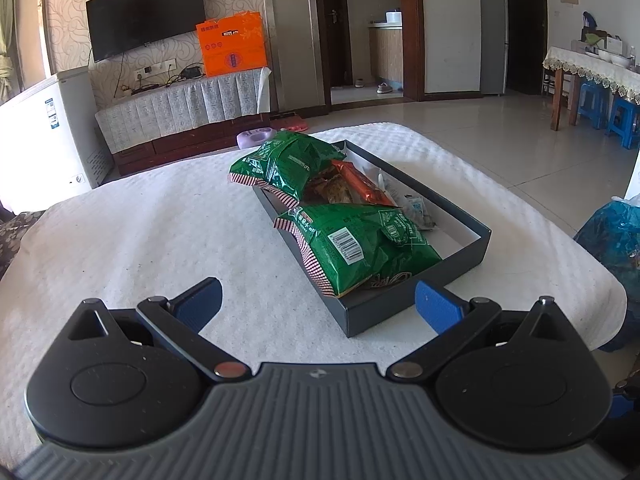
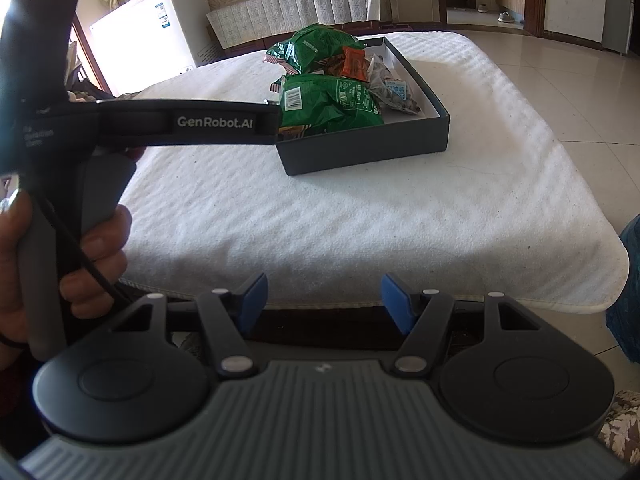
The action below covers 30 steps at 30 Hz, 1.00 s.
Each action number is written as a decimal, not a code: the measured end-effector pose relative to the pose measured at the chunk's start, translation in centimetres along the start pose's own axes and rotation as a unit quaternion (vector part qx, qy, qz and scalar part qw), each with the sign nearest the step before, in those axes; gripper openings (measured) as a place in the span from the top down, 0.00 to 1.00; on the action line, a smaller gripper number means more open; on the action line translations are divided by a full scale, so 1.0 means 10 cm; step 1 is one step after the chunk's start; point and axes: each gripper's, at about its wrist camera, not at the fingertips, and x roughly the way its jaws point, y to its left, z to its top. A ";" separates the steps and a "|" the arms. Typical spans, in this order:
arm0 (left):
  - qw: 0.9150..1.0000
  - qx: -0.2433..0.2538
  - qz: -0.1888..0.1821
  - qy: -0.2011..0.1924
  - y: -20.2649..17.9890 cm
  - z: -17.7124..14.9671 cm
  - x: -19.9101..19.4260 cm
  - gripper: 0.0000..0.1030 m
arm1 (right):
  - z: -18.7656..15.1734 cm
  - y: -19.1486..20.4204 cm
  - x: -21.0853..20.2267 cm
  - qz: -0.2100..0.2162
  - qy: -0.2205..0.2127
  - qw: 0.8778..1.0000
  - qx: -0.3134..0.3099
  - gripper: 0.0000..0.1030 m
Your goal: Organize snacks
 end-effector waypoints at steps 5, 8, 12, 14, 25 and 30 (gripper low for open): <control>1.000 0.001 -0.001 0.000 0.00 0.00 0.00 0.00 | 0.00 0.00 0.00 0.001 0.000 1.000 0.001 0.36; 1.000 0.001 -0.002 0.000 0.00 0.00 -0.01 0.00 | -0.01 0.01 0.00 0.002 0.001 1.000 0.001 0.36; 1.000 0.002 -0.002 0.000 -0.01 0.00 -0.01 0.00 | -0.01 0.01 0.00 0.004 0.001 1.000 0.002 0.37; 1.000 0.002 -0.002 0.000 -0.01 0.00 -0.01 0.00 | -0.01 0.01 0.00 0.004 0.001 1.000 0.002 0.37; 1.000 0.001 -0.005 0.002 -0.02 0.01 0.00 0.00 | 0.00 0.00 0.01 0.005 0.002 1.000 0.003 0.36; 1.000 0.001 -0.005 0.005 -0.01 0.01 0.01 0.00 | 0.00 0.00 0.01 0.005 0.002 1.000 0.003 0.36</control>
